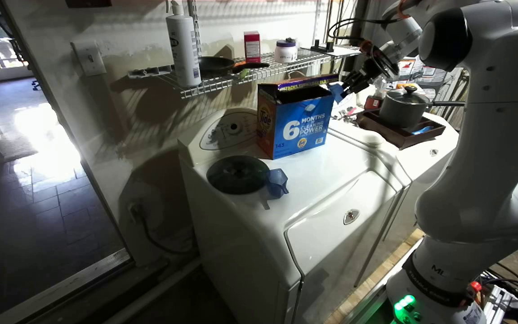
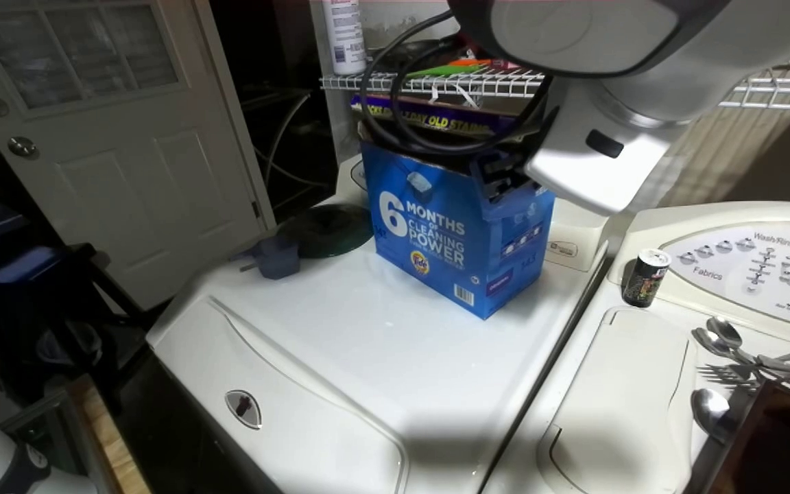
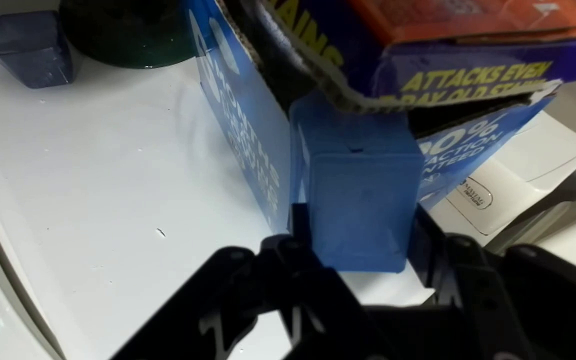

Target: Put the blue measuring cup on the right side of the blue box.

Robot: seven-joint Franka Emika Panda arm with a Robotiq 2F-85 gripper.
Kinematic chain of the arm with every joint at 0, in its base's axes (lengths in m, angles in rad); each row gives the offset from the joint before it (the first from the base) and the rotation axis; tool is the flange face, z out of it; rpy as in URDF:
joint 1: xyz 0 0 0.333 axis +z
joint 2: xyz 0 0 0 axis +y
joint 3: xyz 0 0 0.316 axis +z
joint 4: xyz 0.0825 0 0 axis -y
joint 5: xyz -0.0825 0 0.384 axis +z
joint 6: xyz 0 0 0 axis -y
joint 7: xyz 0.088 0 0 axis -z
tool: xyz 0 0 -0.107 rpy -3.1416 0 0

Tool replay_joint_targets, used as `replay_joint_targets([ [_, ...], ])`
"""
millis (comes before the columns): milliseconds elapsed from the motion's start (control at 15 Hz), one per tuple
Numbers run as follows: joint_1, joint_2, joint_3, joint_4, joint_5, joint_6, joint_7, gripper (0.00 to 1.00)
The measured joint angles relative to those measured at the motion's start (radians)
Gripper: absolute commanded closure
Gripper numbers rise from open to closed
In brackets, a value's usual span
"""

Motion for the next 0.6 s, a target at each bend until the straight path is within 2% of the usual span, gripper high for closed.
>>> replay_joint_targets([
  [600, 0.000, 0.019, 0.013, 0.000, 0.001, 0.001, 0.000, 0.76],
])
